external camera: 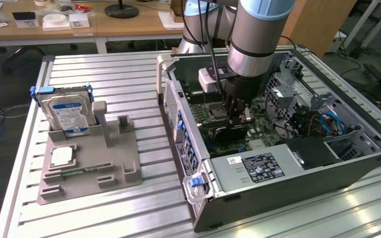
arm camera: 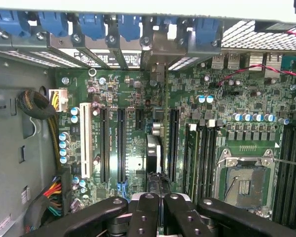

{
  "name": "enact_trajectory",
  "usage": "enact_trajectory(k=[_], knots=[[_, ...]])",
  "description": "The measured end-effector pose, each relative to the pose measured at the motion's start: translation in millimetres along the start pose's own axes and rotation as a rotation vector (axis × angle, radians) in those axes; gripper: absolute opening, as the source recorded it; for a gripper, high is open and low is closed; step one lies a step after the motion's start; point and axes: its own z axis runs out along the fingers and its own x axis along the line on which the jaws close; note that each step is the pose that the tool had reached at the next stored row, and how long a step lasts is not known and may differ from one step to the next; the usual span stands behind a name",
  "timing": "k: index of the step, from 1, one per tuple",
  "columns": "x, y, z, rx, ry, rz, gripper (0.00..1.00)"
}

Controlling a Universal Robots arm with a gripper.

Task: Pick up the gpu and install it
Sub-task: 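Press down on the gpu until it lock into place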

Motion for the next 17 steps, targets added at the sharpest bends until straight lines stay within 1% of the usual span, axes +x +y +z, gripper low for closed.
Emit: enact_trajectory(k=[1,2,3,5,6,8,9,13,17], knots=[[0.0,0.0,0.0,-0.0103,-0.0001,0.0,0.11],[0.0,0.0,-0.1,-0.023,-0.0001,0.001,0.11],[0.0,-0.1,0.0,-0.0381,-0.0003,0.002,0.11],[0.0,-0.5,-0.2,-0.0659,-0.0004,0.003,0.11],[0.0,-0.8,-0.6,-0.0775,-0.0005,0.004,0.11],[0.0,-1.3,-1.6,-0.0951,-0.0003,0.005,0.11],[0.0,-1.4,-1.6,-0.1005,-0.0004,0.005,0.11],[-2.4,-0.5,-1.5,-0.1008,0.0001,0.002,0.11],[-3.1,1.2,-1.6,-0.102,0.0002,-0.025,0.11]])
